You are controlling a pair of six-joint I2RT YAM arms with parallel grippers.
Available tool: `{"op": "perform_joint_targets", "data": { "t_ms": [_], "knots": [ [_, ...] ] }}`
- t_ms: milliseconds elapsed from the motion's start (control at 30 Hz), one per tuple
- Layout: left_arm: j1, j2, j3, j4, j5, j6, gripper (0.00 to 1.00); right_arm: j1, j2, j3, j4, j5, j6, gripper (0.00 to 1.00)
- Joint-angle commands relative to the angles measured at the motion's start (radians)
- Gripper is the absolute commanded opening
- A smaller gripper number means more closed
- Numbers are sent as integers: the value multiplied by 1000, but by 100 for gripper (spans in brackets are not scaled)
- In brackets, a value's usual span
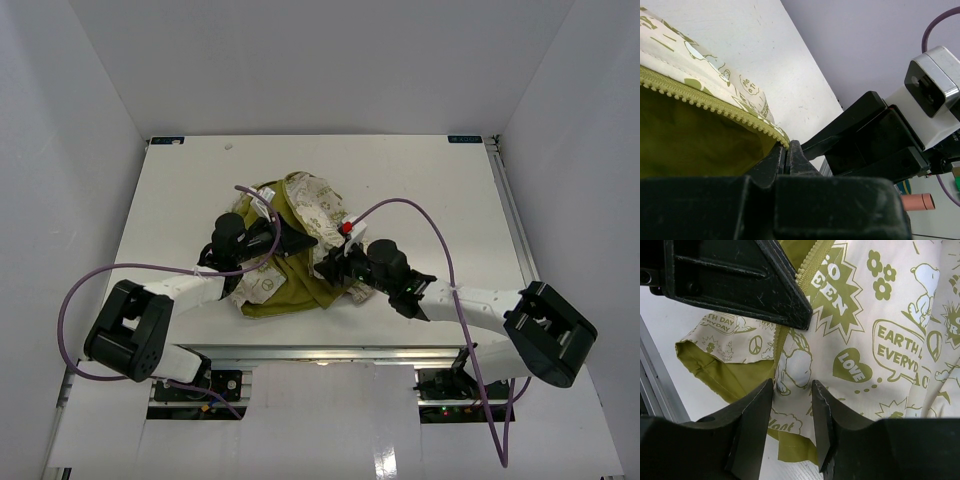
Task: Zip up the jacket
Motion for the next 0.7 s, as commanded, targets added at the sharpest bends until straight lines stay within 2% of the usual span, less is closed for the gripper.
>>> {"op": "perform_joint_targets", "data": {
  "t_ms": [0,167,433,667],
  "knots": [
    [-5,-47,-10,11,-28,-13,0,12,18,22,68,11,22,38],
    [-5,-58,-26,8,-59,-15,0,32,29,33,50,70,51,33],
    [-8,-56,-25,0,-80,-21,0,76,63,73,-7,165,69,45],
    [-13,-53,-24,-5,-86,-24,0,87,95,78,3,239,83,44]
  ]
}}
